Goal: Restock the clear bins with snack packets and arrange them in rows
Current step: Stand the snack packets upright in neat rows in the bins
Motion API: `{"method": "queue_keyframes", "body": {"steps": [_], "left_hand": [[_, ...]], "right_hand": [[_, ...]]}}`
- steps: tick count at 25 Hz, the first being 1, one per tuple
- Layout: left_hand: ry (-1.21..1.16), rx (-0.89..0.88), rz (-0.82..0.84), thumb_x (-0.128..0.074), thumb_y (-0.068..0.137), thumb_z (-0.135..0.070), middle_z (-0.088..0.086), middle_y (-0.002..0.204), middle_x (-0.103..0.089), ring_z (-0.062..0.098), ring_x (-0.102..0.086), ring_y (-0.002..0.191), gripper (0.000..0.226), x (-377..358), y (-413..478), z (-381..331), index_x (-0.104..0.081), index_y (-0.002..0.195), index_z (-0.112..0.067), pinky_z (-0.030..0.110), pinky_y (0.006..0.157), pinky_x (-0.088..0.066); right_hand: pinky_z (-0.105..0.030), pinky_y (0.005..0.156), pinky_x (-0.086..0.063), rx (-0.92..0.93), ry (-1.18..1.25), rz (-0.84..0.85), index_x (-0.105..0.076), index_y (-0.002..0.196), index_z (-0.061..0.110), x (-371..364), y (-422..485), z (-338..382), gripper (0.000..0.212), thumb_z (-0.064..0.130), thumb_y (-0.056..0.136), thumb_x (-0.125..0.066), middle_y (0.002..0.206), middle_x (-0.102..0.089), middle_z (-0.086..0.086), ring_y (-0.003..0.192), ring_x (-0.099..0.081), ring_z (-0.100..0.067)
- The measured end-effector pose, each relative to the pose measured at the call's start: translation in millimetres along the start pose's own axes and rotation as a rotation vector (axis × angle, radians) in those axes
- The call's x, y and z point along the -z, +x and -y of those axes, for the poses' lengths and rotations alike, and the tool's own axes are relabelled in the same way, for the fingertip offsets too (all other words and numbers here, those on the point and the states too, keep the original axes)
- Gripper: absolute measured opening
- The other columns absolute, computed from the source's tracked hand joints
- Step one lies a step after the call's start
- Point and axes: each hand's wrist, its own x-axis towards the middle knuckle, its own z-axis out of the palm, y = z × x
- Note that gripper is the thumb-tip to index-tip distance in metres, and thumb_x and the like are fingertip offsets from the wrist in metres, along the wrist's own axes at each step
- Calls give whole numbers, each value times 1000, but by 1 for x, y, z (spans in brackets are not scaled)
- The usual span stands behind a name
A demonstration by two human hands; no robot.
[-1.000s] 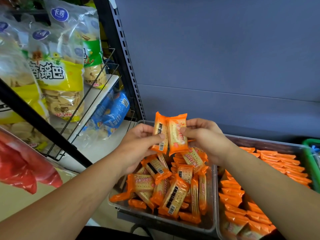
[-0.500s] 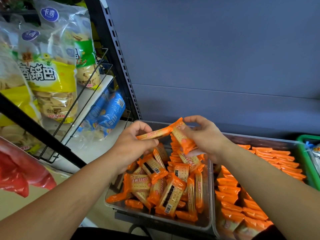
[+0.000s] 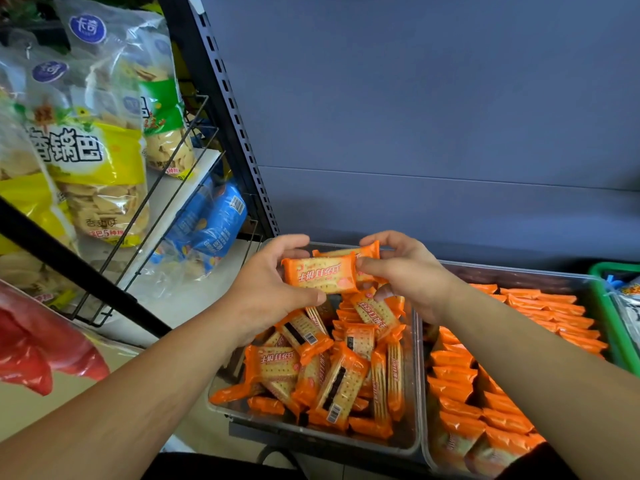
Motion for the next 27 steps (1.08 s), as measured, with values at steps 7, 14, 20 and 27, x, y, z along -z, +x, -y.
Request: {"method": "queue_keyframes", "body": {"steps": [7, 14, 20, 27], "left_hand": [[121, 10, -8, -96, 71, -21, -5, 104, -74, 13, -73, 94, 50, 4, 0, 6, -68, 110, -34, 40, 83, -64], [-203, 128, -17, -82, 83, -4, 8, 111, -76, 26, -76, 98, 35, -14, 6, 6, -69, 111, -20, 41, 83, -63], [15, -35, -69, -93, 76, -25, -3, 98, -76, 13, -73, 92, 26, -25, 15, 20, -76, 96, -26, 31, 81, -60], [95, -99, -35, -85, 86, -37, -6, 92, -76, 12, -72, 92, 14, -18, 35, 29, -77, 91, -26, 33, 84, -59]], "right_hand": [[-31, 68, -58, 26, -22, -61, -71, 115, 24, 3, 0, -2, 18, 33, 100, -68, 100, -79, -4, 83, -74, -18], [-34, 78, -63, 39, -64, -39, -73, 109, 27, -7, -2, 1, 18, 31, 107, -55, 97, -78, 3, 94, -74, -17], [-38, 82, -62, 50, -43, 44, -73, 113, 27, -9, 0, 2, 25, 43, 93, -74, 101, -80, 4, 97, -76, -16], [-22, 67, -55, 144, -174, -22, -74, 106, 29, -10, 5, 0, 27, 30, 83, -87, 97, -79, 10, 86, -75, -5]]}}
